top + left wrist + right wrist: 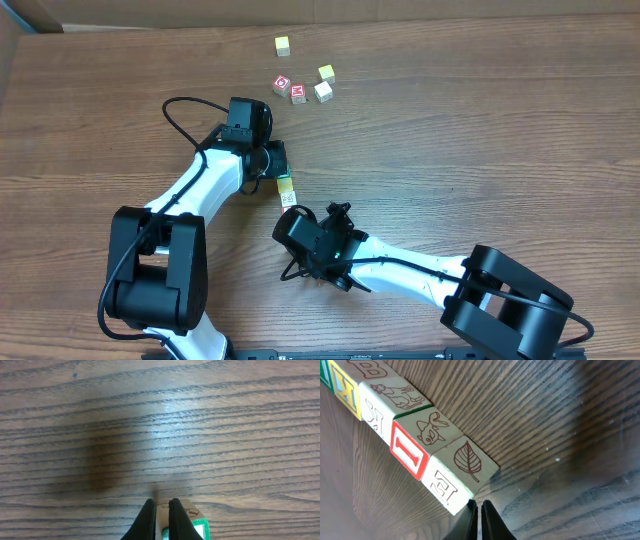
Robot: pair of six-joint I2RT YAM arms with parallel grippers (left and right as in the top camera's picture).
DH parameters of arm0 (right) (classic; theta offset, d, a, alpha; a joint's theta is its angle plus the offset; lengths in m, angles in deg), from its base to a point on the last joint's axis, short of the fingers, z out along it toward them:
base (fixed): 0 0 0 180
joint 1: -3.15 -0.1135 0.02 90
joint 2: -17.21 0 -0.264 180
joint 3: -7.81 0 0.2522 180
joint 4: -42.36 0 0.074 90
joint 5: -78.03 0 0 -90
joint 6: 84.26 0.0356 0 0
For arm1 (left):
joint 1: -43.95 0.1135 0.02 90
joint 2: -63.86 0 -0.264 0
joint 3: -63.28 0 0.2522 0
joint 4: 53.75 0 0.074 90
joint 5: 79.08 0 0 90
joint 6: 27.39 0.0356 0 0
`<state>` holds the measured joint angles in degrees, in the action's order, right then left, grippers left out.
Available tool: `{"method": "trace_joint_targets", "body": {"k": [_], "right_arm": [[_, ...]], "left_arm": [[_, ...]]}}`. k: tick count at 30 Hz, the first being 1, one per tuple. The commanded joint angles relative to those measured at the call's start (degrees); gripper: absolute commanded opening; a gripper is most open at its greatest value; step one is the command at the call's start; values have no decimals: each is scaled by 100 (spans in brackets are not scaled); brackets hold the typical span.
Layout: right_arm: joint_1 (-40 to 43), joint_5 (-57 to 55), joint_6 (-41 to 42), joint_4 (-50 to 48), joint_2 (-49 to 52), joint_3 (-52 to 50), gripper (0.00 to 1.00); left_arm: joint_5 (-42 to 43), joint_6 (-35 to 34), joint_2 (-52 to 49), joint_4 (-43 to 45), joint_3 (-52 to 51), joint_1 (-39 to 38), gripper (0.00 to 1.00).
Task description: Flip 5 blocks
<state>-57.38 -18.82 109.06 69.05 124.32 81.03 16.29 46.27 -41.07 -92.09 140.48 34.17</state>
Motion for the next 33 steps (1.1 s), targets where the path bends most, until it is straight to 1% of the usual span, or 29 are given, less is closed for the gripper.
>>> {"method": "trace_joint_targets", "body": {"k": [1,20,23,30,33], "right_arm": [[-28,-144,46,-48,46,125,7],[-129,-125,42,-127,46,125,7],[-129,-125,42,-136,46,127,4],[-55,238,-420,-199,-22,131,4],[-46,254,-470,35,-22,131,4]], "left_arm": [[-44,-37,2,-2,-46,-52,4],[-46,-39,2,136,-46,-55,4],[-92,-39,2,153,-46,-52,4],[-90,-37,2,120,-46,-52,4],[-90,-37,2,122,-46,-52,4]]}}
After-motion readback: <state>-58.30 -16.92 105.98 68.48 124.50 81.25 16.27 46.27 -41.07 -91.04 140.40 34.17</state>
